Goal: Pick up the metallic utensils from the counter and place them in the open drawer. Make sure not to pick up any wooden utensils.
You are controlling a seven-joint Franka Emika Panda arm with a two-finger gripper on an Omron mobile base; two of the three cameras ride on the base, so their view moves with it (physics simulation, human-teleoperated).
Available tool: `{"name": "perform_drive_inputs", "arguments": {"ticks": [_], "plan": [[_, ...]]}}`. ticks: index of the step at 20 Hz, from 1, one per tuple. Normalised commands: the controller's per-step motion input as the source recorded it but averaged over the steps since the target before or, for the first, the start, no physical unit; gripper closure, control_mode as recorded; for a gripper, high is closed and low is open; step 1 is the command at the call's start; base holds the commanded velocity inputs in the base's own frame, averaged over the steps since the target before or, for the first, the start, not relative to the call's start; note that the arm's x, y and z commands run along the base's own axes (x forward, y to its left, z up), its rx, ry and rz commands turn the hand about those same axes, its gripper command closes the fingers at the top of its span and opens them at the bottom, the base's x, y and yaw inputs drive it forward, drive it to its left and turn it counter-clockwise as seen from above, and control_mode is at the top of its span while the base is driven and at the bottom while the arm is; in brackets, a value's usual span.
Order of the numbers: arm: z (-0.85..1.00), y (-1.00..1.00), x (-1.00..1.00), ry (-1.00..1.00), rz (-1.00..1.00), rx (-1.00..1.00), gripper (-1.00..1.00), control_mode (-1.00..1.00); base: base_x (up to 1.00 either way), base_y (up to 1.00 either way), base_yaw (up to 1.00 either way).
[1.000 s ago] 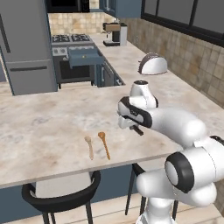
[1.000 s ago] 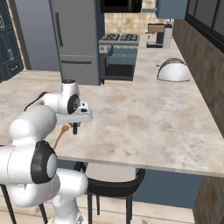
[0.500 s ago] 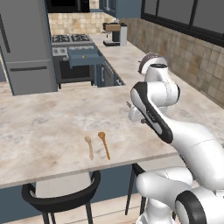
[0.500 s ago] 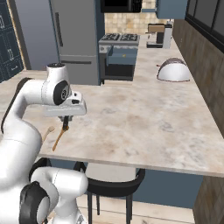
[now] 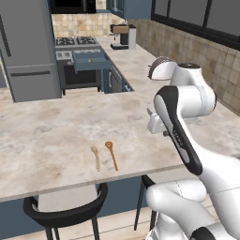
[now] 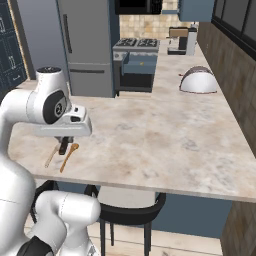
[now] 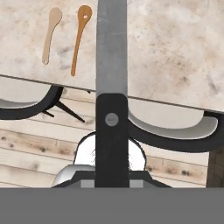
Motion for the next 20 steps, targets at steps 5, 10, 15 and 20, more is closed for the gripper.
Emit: {"name": "perform_drive_inputs", "arguments": {"ticks": [5, 10, 15, 20], "plan": [[0.0, 0.0, 0.0, 0.0, 0.0, 0.0, 1.0, -1.0, 0.0, 0.0, 0.0], [0.0, 0.0, 0.0, 0.0, 0.0, 0.0, 1.0, -1.0, 0.0, 0.0, 0.0], [0.0, 0.0, -0.18, 0.0, 0.0, 0.0, 1.0, -1.0, 0.0, 0.0, 0.0], [0.0, 0.04, -0.38, 0.0, 0.0, 0.0, 1.0, -1.0, 0.0, 0.0, 0.0]]}}
